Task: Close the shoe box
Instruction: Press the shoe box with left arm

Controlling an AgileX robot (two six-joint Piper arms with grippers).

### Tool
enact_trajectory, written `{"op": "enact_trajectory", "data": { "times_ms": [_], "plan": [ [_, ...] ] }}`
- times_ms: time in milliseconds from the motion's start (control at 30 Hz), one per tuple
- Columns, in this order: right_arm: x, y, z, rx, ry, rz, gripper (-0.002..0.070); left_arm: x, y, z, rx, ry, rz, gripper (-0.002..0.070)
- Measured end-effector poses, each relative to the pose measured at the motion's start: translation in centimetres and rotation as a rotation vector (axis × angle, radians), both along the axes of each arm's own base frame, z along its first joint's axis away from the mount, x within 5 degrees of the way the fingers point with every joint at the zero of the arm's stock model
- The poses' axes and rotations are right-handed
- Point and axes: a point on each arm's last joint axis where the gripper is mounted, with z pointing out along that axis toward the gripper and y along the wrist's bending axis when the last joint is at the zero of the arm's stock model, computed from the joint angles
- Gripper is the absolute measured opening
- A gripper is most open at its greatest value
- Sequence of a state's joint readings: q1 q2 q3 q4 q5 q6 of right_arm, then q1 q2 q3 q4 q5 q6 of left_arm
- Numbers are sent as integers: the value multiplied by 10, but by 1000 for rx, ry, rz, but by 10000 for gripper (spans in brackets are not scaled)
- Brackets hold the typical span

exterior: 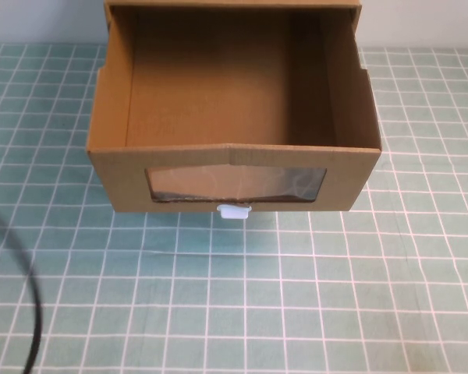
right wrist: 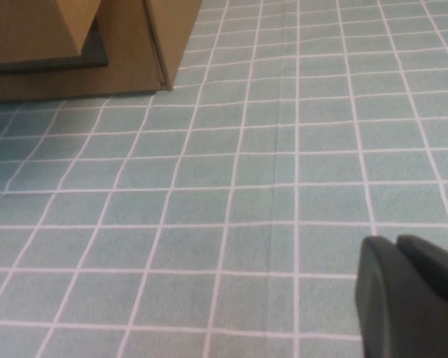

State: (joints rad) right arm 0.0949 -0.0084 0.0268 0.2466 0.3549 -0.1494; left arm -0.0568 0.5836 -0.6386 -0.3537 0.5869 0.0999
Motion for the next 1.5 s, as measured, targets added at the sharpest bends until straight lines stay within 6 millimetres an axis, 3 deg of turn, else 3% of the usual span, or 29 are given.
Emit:
{"op": "enact_trajectory", "data": {
  "times_ms": [167,267,500,700,1000,1267,1500],
  "plan": [
    [0,0,0,0,0,0,-12,57,-12,49,85,-2,-154,-5],
    [0,0,0,0,0,0,-12,98,-21,65,121,6,-248,-5],
    [0,0,0,0,-1,0,-12,175,-36,92,140,-95,-398,-5],
    [0,0,0,0,-1,0,-12,226,-49,97,161,-170,-485,-5],
    [0,-1,0,-33,-4,-2,-13,274,-98,74,176,-187,-622,-5],
    [0,-3,-1,-86,-9,-5,-13,295,-105,48,170,-130,-635,-5],
    [0,-3,-1,-90,-9,-6,-13,297,-106,47,168,-131,-633,-5]
  ]
}}
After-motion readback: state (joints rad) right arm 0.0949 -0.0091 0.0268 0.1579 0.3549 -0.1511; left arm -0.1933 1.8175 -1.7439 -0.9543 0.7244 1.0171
